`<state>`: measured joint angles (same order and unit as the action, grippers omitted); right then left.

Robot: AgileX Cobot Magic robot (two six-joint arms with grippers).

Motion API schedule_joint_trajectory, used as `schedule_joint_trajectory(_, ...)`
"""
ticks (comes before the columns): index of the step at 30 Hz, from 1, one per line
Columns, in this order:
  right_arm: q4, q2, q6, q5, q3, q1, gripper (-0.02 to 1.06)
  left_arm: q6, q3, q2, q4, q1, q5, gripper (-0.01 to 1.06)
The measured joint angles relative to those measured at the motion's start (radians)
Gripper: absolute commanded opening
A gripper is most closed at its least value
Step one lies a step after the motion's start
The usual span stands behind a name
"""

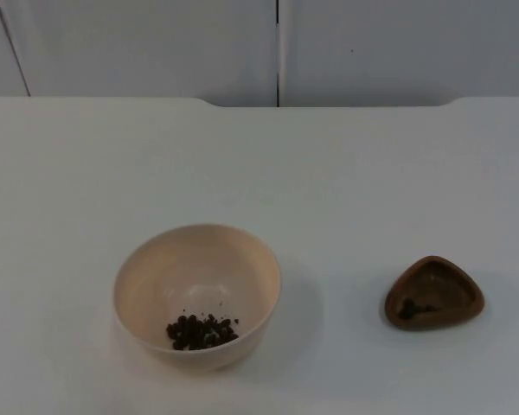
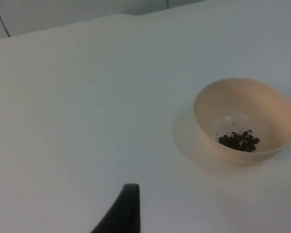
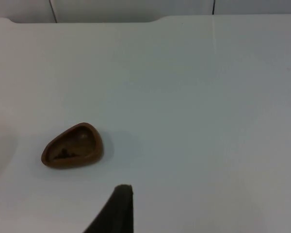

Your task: Pick up the bowl with the left hand and pour the coffee beans from the cup into the bowl with the right hand.

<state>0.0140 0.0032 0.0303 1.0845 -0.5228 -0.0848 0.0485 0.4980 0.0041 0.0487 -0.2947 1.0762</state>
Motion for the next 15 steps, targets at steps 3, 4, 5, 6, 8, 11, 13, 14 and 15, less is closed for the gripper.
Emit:
schedule_joint_trajectory(3, 0.000, 0.000, 0.000, 0.000, 0.000, 0.000, 1.05, 0.000, 0.000, 0.000, 0.000, 0.025, 0.000, 1.05)
schedule_joint_trajectory(4, 0.000, 0.000, 0.000, 0.000, 0.000, 0.000, 1.05, 0.000, 0.000, 0.000, 0.000, 0.045, 0.000, 1.05)
schedule_joint_trajectory(5, 0.000, 0.000, 0.000, 0.000, 0.000, 0.000, 1.05, 0.000, 0.000, 0.000, 0.000, 0.059, 0.000, 1.05)
schedule_joint_trajectory(6, 0.000, 0.000, 0.000, 0.000, 0.000, 0.000, 1.05, 0.000, 0.000, 0.000, 0.000, 0.071, 0.000, 1.05)
schedule_joint_trajectory(8, 0.000, 0.000, 0.000, 0.000, 0.000, 0.000, 1.05, 0.000, 0.000, 0.000, 0.000, 0.086, 0.000, 1.05)
schedule_joint_trajectory(11, 0.000, 0.000, 0.000, 0.000, 0.000, 0.000, 1.05, 0.000, 0.000, 0.000, 0.000, 0.134, 0.000, 1.05)
schedule_joint_trajectory(13, 0.000, 0.000, 0.000, 0.000, 0.000, 0.000, 1.05, 0.000, 0.000, 0.000, 0.000, 0.153, 0.000, 1.05)
schedule_joint_trajectory(14, 0.000, 0.000, 0.000, 0.000, 0.000, 0.000, 1.05, 0.000, 0.000, 0.000, 0.000, 0.173, 0.000, 1.05)
schedule_joint_trajectory(15, 0.000, 0.000, 0.000, 0.000, 0.000, 0.000, 1.05, 0.000, 0.000, 0.000, 0.000, 0.189, 0.000, 1.05)
